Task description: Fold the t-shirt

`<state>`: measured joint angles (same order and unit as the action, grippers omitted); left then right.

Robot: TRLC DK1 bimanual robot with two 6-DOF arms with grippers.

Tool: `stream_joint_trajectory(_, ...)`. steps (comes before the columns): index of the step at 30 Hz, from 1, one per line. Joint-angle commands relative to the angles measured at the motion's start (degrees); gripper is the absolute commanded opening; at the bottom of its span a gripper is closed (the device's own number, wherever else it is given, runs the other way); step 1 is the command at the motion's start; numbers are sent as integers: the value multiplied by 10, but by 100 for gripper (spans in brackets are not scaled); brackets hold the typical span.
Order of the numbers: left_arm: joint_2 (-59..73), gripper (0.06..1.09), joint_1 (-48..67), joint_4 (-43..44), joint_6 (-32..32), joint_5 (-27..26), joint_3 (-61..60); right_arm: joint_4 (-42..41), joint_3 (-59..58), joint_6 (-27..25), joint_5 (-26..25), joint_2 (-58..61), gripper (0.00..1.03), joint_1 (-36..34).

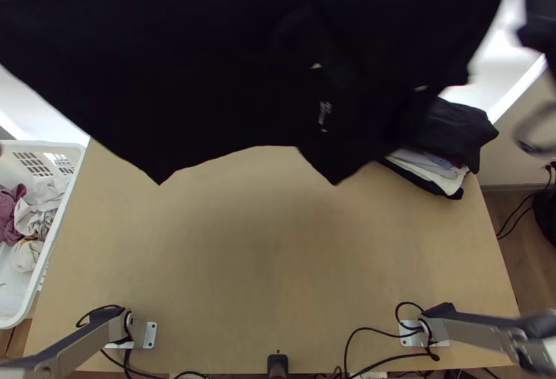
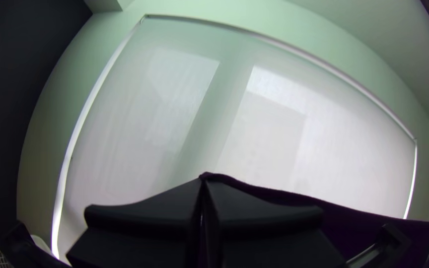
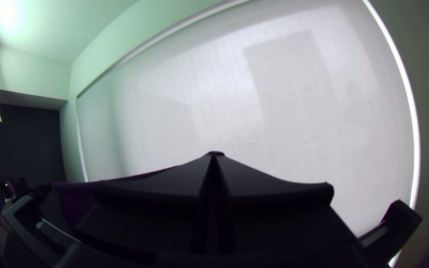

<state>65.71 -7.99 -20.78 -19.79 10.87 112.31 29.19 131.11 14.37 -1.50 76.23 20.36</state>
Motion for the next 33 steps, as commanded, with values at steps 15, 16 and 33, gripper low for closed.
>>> stream_joint_trajectory(15, -199, 9, -19, -39, -21, 34, -24, 156, -13, -15, -9, -229, 3, -31)
stream_joint_trajectory(16, -203, 9, -19, -38, -22, 34, -42, 167, -32, -8, -9, -231, 3, -21)
stream_joint_trajectory(33, -324, 9, 9, 38, -27, -8, -616, -13, -752, 66, 39, -391, 3, 21)
